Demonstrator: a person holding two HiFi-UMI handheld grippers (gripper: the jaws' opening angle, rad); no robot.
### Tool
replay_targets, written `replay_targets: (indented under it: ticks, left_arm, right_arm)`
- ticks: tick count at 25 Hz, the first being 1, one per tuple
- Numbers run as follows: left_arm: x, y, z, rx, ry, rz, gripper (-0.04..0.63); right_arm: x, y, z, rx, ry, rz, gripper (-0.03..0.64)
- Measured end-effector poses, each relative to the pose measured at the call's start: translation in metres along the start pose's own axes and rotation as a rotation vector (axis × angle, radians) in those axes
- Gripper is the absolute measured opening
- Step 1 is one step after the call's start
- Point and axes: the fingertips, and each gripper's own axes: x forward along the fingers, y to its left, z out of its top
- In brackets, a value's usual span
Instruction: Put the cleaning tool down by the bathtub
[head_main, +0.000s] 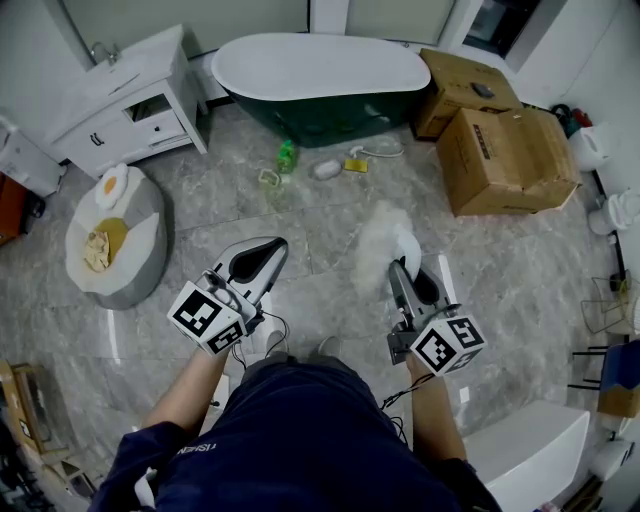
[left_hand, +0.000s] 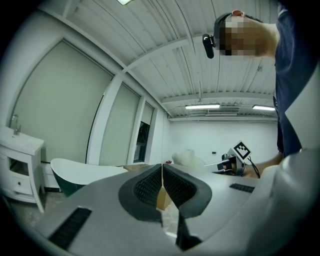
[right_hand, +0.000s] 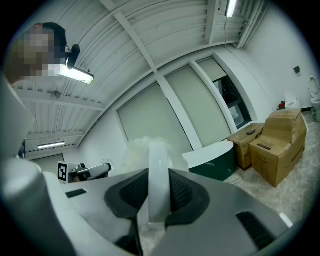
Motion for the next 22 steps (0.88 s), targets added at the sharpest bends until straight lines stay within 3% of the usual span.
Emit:
replay_targets:
  ticks: [12,22]
  left_arm:
    - [0.032,-0.04,-0.005,0.015,-0.008,0.041,0.034]
    - [0.047,-0.04,-0.002,0.028,-0.009,0.049,0.034]
  right_arm:
    - [-0.032,-0.041,0.005,-0.005,0.021,0.04,0.094]
    - [-0.033,-0.059,0.014,0.001,0.001,0.035,0.094]
